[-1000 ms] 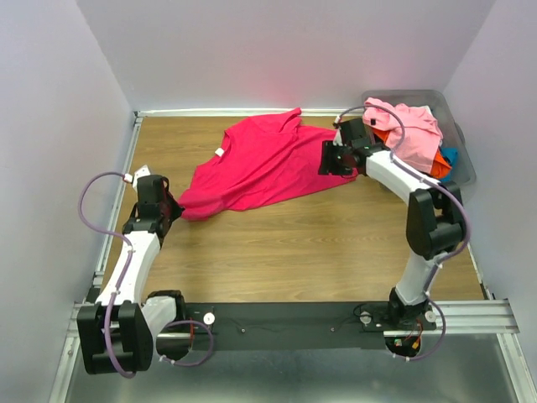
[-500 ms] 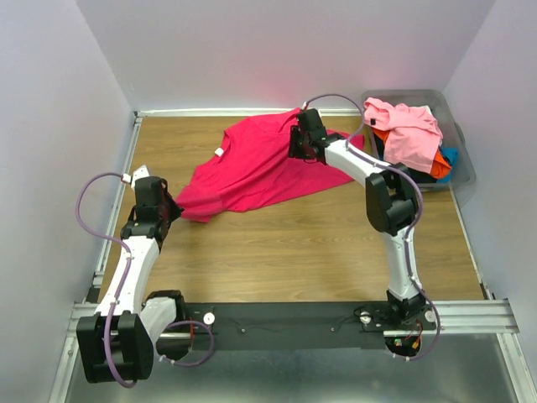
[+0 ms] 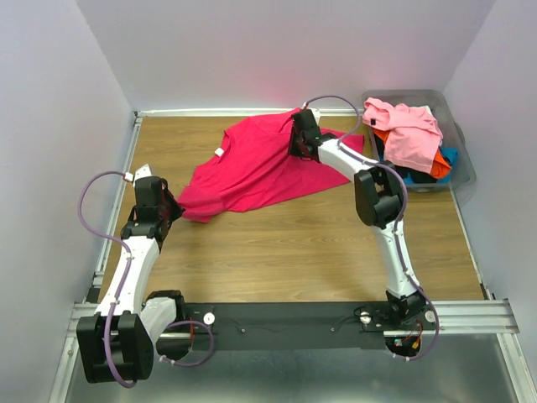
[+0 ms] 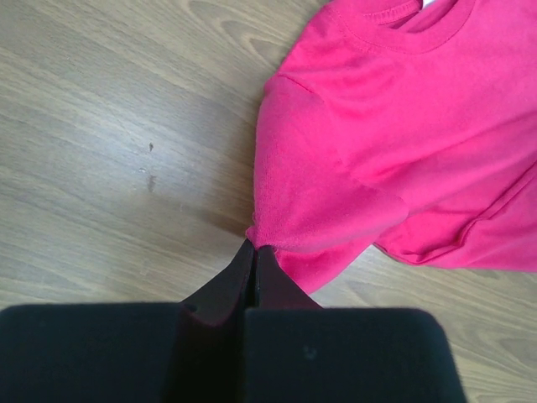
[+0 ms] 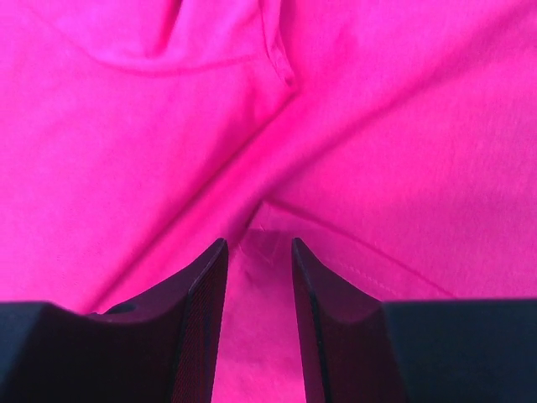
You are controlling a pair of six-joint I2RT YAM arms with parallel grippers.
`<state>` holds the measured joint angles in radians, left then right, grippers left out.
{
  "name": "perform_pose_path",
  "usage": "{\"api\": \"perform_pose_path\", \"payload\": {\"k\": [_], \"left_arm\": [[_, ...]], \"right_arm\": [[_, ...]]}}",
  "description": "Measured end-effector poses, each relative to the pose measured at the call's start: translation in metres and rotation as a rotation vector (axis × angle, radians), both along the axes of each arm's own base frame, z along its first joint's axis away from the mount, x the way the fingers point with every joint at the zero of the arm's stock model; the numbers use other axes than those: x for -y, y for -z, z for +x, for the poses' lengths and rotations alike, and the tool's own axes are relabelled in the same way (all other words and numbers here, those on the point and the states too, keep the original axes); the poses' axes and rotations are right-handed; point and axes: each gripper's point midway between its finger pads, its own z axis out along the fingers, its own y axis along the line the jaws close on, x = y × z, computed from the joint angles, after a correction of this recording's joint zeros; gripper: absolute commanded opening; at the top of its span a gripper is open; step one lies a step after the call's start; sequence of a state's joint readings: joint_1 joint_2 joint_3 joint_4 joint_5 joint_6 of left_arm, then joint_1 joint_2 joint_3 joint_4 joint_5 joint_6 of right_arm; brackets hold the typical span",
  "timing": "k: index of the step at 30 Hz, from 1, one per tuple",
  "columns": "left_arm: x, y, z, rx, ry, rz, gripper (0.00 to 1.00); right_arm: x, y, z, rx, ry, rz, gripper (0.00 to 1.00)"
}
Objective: Fold and stack the t-shirts
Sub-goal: Flatten the tshirt out
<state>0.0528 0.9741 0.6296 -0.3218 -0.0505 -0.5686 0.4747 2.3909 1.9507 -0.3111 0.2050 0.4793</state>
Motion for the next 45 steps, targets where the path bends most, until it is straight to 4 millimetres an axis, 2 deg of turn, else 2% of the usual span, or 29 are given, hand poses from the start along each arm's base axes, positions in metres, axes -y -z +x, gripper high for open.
{"api": "perform_pose_path", "payload": {"k": [6, 14, 18, 19, 23, 29, 33, 36, 39, 41, 43, 44, 45], "left_arm": [[0.002, -0.001, 0.001, 0.006, 0.008, -0.002, 0.0], [0.002, 0.0, 0.001, 0.004, 0.013, -0.003, 0.0], [0.004, 0.0, 0.001, 0.005, 0.018, -0.003, 0.0], [0.004, 0.0, 0.001, 0.005, 0.019, -0.003, 0.0], [0.004, 0.0, 0.001, 0.008, 0.02, -0.003, 0.0], [0.004, 0.0, 0.001, 0.008, 0.02, -0.003, 0.0], [0.004, 0.0, 0.001, 0.008, 0.019, -0.003, 0.0], [0.004, 0.0, 0.001, 0.008, 0.019, -0.003, 0.0], [0.004, 0.0, 0.001, 0.007, 0.019, -0.003, 0.0], [0.004, 0.001, 0.0, 0.003, 0.019, -0.003, 0.0], [0.004, 0.001, 0.0, 0.0, 0.018, -0.004, 0.0], [0.004, 0.002, 0.0, 0.0, 0.018, -0.004, 0.0], [0.004, 0.002, 0.0, -0.001, 0.016, -0.006, 0.0]], "right_arm": [[-0.002, -0.001, 0.009, 0.021, 0.014, 0.001, 0.43], [0.0, 0.013, 0.01, 0.009, 0.027, -0.014, 0.42], [0.001, 0.013, 0.01, 0.011, 0.034, -0.016, 0.32], [0.002, 0.013, 0.011, 0.011, 0.036, -0.016, 0.24], [0.004, 0.015, 0.01, 0.009, 0.038, -0.024, 0.08], [0.008, 0.014, 0.005, 0.009, 0.031, -0.044, 0.01], [0.021, -0.001, -0.014, 0.005, 0.024, -0.074, 0.01], [0.033, -0.029, -0.033, 0.025, 0.025, -0.077, 0.01], [0.056, -0.066, -0.075, 0.036, 0.034, -0.076, 0.01], [0.069, -0.083, -0.1, 0.05, 0.045, -0.057, 0.01], [0.082, -0.087, -0.126, 0.035, 0.063, -0.047, 0.0], [0.094, -0.085, -0.149, 0.013, 0.08, -0.046, 0.01], [0.099, -0.084, -0.161, 0.007, 0.089, -0.037, 0.01]]}}
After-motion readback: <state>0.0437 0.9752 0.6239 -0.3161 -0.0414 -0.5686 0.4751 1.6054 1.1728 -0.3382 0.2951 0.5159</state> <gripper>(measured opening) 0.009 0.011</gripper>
